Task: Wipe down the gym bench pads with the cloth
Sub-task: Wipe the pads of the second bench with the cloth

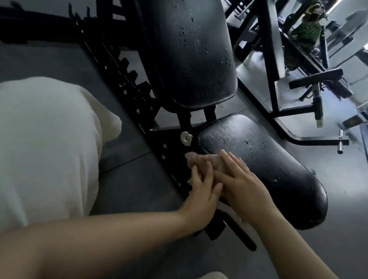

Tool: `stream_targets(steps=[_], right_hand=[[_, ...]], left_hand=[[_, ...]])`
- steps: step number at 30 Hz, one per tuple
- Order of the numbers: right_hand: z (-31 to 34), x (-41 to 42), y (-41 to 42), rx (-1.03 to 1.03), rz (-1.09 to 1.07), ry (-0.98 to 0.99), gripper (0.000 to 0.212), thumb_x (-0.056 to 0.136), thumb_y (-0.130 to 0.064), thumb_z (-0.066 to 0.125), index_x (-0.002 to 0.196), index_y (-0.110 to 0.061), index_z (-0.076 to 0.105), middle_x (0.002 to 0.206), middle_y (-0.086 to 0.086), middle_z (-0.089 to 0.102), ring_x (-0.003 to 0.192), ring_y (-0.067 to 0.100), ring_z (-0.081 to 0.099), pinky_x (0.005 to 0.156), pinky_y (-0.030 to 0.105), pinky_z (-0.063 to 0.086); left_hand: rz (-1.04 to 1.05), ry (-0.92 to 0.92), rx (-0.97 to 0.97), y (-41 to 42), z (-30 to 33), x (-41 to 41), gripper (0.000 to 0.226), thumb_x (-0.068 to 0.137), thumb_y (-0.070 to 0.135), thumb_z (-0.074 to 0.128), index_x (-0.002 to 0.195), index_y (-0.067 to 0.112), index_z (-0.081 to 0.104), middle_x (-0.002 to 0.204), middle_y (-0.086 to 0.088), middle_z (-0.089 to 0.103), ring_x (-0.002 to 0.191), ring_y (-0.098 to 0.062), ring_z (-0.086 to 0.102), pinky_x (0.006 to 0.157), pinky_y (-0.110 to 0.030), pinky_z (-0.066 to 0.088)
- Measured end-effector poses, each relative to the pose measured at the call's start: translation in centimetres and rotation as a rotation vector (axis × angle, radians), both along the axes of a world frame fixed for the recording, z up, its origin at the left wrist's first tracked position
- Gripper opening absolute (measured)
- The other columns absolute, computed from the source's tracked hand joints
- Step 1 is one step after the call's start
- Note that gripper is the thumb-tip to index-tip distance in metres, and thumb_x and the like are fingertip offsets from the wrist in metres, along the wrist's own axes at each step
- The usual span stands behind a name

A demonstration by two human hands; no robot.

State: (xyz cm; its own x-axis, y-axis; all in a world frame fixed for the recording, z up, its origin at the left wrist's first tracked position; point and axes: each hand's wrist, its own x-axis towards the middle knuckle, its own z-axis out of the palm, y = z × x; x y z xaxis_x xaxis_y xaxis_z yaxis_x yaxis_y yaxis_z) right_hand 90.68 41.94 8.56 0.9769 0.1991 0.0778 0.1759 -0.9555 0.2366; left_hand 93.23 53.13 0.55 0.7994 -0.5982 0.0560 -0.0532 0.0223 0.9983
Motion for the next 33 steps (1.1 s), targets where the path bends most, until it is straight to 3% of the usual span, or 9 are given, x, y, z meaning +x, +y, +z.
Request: stream_targets(steps=[3,6,10,14,19,24,28,31,33], right_hand=[[1.0,-0.7,0.0,0.137,0.031,-0.051,0.046,0.073,-0.015,0.066,0.118,-0.016,0.062,0.131,0.022,0.054,0.117,0.039,0.056,0.093,0.049,0.048],[1.2,-0.9,0.0,0.141,-0.026,-0.102,0.046,0.080,-0.027,0.047,0.122,-0.011,0.057,0.130,0.022,0.054,0.113,0.035,0.058,0.091,0.045,0.049],[0.5,-1.1,-0.3,0.037,-0.069,-0.135,0.044,0.086,-0.029,0.040,0.127,-0.016,0.049,0.135,0.020,0.051,0.122,0.027,0.041,0.098,0.047,0.038],[0.2,-0.8,-0.4,-0.008,-0.106,-0.190,0.046,0.086,-0.027,0.041,0.126,-0.012,0.056,0.135,0.021,0.050,0.120,0.028,0.039,0.097,0.049,0.038],[-0.1,-0.4,-0.5,-0.031,-0.117,-0.212,0.044,0.086,-0.029,0.040,0.127,-0.017,0.048,0.132,0.018,0.051,0.112,0.027,0.042,0.093,0.048,0.046],[-0.3,-0.4,-0.4,-0.030,-0.124,-0.219,0.045,0.088,-0.029,0.038,0.131,-0.018,0.044,0.133,0.019,0.051,0.111,0.027,0.042,0.095,0.043,0.045],[-0.1,-0.3,-0.1,-0.025,-0.153,-0.206,0.048,0.089,-0.030,0.037,0.135,-0.016,0.040,0.134,0.019,0.051,0.111,0.026,0.042,0.093,0.046,0.046],[0.0,-0.5,-0.3,-0.015,-0.196,-0.200,0.049,0.090,-0.032,0.036,0.136,-0.015,0.039,0.134,0.017,0.051,0.112,0.027,0.044,0.094,0.046,0.045],[-0.1,-0.7,-0.5,-0.016,-0.219,-0.193,0.048,0.090,-0.033,0.036,0.134,-0.014,0.041,0.134,0.016,0.051,0.111,0.029,0.048,0.098,0.041,0.042]], left_hand=[[-0.010,0.039,0.009,-0.8,-0.3,-0.3,0.063,0.100,0.037,0.029,0.130,0.031,-0.027,0.139,-0.007,-0.049,0.131,-0.015,-0.041,0.114,-0.024,-0.011],[0.033,0.007,-0.012,-1.4,-0.2,-0.4,0.068,0.093,0.055,0.020,0.130,0.032,-0.032,0.127,0.001,-0.058,0.128,-0.016,-0.046,0.116,-0.032,-0.013],[0.087,0.050,-0.074,-1.7,0.3,0.2,0.068,0.099,0.042,0.027,0.128,0.037,-0.034,0.127,0.003,-0.058,0.124,-0.005,-0.047,0.106,-0.010,-0.015],[0.195,0.067,-0.098,-2.2,0.7,2.0,0.065,0.092,0.053,0.022,0.138,0.043,-0.022,0.135,0.009,-0.048,0.138,-0.010,-0.027,0.116,-0.026,0.003],[0.214,0.036,-0.171,-2.0,0.5,3.2,0.057,0.100,0.025,0.036,0.134,0.051,-0.002,0.144,0.012,-0.036,0.143,-0.008,-0.012,0.115,-0.026,0.011],[0.287,0.051,-0.175,-1.9,0.5,4.9,0.049,0.098,0.030,0.033,0.146,0.028,0.024,0.155,-0.007,-0.009,0.143,-0.012,0.005,0.117,-0.031,0.016],[0.282,-0.061,-0.080,-1.2,0.6,6.5,0.057,0.093,0.040,0.025,0.144,0.017,0.033,0.154,-0.010,0.004,0.133,-0.004,0.008,0.109,-0.021,0.013],[0.248,-0.127,-0.030,-0.8,1.2,8.7,0.059,0.094,0.043,0.025,0.139,0.009,0.043,0.147,-0.014,0.023,0.132,-0.014,0.026,0.106,-0.018,0.018],[0.147,-0.136,0.070,-0.9,1.4,11.2,0.045,0.100,0.030,0.033,0.140,0.010,0.042,0.146,-0.012,0.031,0.133,-0.022,0.033,0.108,-0.021,0.021]])
